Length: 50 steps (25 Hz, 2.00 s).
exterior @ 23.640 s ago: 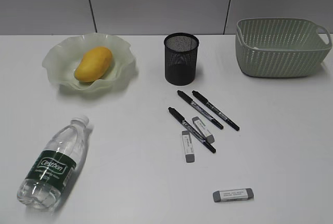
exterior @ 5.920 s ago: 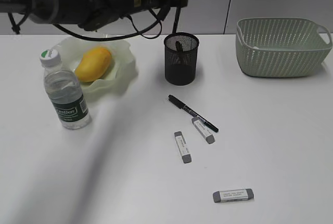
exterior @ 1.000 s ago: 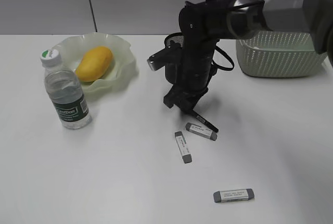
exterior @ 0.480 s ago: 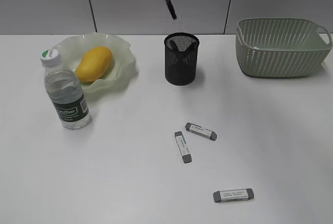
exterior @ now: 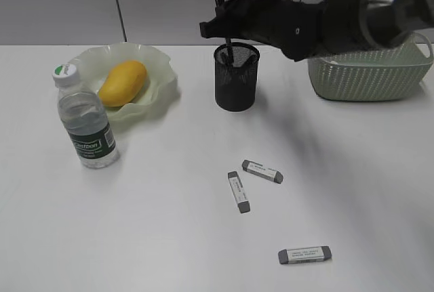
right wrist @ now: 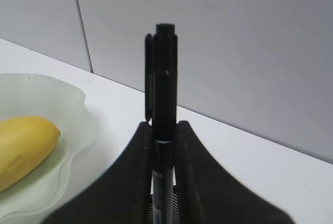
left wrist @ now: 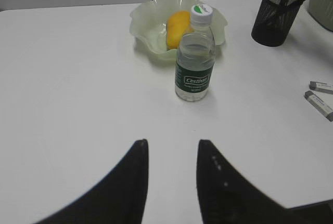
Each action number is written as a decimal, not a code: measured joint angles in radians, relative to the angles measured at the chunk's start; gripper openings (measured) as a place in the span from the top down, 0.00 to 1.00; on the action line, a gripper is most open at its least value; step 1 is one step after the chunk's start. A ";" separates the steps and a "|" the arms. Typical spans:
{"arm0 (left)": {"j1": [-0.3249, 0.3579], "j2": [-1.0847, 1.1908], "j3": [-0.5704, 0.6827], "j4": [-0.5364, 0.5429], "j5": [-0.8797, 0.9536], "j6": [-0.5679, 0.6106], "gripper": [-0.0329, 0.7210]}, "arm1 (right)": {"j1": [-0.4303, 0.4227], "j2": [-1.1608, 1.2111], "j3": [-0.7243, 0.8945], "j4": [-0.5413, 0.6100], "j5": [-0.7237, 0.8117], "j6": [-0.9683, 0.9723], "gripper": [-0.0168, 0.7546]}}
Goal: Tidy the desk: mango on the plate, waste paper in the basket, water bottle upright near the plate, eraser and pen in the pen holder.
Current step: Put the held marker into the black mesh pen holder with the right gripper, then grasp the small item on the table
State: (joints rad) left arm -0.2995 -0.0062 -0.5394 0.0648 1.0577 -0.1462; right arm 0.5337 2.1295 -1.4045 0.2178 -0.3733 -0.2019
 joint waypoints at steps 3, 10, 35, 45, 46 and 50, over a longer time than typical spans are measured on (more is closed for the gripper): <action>0.000 0.000 0.000 0.000 0.000 0.000 0.64 | -0.001 0.035 0.000 0.006 -0.029 0.000 0.85; 0.000 0.000 0.000 0.000 0.000 0.000 0.64 | -0.001 0.045 0.002 0.009 0.046 0.000 0.57; 0.000 0.000 0.000 0.000 0.000 0.000 0.64 | -0.002 -0.950 0.475 -0.234 1.530 0.282 0.48; 0.000 0.000 0.000 -0.001 -0.001 0.000 0.64 | -0.002 -1.681 0.848 -0.236 1.519 0.248 0.51; 0.000 0.000 0.000 -0.001 -0.001 0.000 0.63 | -0.002 -1.755 0.857 -0.236 1.500 0.238 0.51; 0.000 0.030 0.000 -0.002 -0.002 0.000 0.63 | -0.002 -1.971 0.885 -0.237 1.431 0.221 0.51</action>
State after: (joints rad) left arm -0.2995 0.0235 -0.5394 0.0630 1.0557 -0.1462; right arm 0.5317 0.1584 -0.5193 -0.0194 1.0578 0.0188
